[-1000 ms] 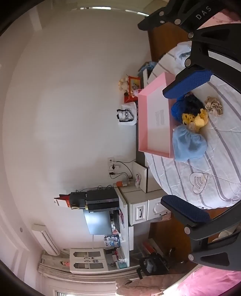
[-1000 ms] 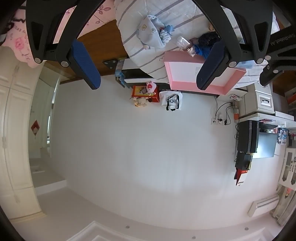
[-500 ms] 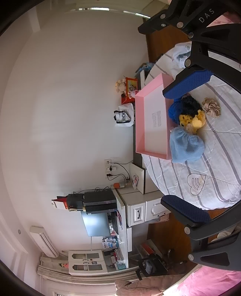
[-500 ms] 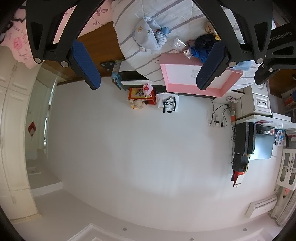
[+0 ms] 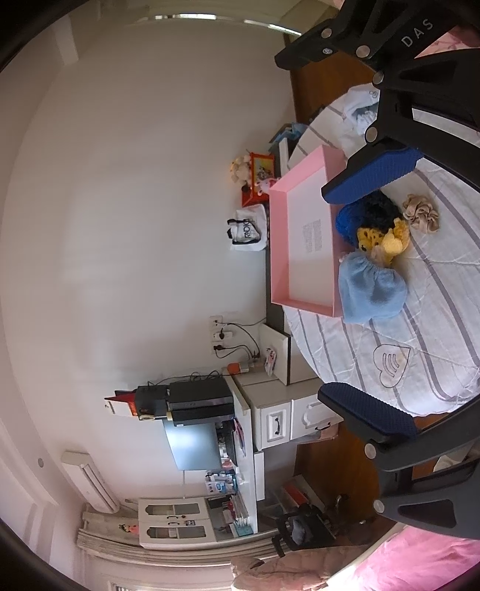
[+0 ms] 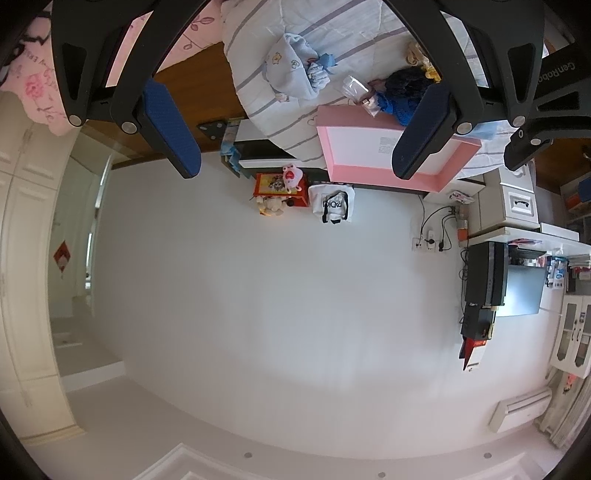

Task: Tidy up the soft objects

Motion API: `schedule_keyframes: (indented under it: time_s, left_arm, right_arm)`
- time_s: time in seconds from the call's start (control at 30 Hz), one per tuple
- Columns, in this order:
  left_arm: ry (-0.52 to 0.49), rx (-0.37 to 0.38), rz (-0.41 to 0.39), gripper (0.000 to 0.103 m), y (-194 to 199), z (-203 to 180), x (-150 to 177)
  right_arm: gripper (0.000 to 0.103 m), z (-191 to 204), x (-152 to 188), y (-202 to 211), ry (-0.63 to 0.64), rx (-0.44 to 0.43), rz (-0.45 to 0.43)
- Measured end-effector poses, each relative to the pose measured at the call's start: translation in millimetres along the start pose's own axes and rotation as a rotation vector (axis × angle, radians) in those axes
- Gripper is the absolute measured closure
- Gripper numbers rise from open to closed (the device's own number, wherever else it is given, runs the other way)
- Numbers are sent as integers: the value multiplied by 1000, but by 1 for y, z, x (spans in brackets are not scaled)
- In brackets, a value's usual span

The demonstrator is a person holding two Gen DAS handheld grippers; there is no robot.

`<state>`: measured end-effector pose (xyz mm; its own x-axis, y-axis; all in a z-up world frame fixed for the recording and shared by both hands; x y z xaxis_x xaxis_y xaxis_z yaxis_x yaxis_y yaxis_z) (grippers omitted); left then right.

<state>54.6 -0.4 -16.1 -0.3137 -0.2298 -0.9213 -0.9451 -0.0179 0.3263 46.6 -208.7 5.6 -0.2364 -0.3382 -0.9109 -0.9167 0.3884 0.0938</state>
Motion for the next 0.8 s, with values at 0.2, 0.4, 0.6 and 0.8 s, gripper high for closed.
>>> schedule_keyframes:
  time_s: [0.2, 0.4, 0.6, 0.8]
  left_arm:
    - [-3, -2, -16, 9, 3, -2, 0]
    - [18, -1, -21, 4, 4, 2, -2]
    - [27, -6, -23, 0, 3, 3, -4]
    - [27, -5, -20, 0, 2, 3, -4]
  right_arm:
    - [0, 1, 0, 1, 1, -1, 0]
    - [0, 0, -1, 1, -1, -1, 0]
    - [0, 0, -2, 0, -3, -1, 7]
    - [0, -1, -2, 0, 0, 2, 9]
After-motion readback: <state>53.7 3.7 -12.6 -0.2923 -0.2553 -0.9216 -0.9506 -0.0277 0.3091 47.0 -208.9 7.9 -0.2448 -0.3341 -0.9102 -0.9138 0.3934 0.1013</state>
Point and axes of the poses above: each gripper's, at about its wrist camera, not at the fingertips, and y roughly against the way its jaws point, z to its left, x to its underside, the point moved 6 cm from there along -y, roughly the way its jaws point, and after that the axes turned 15 degrees about y, right-handed, at the moved point
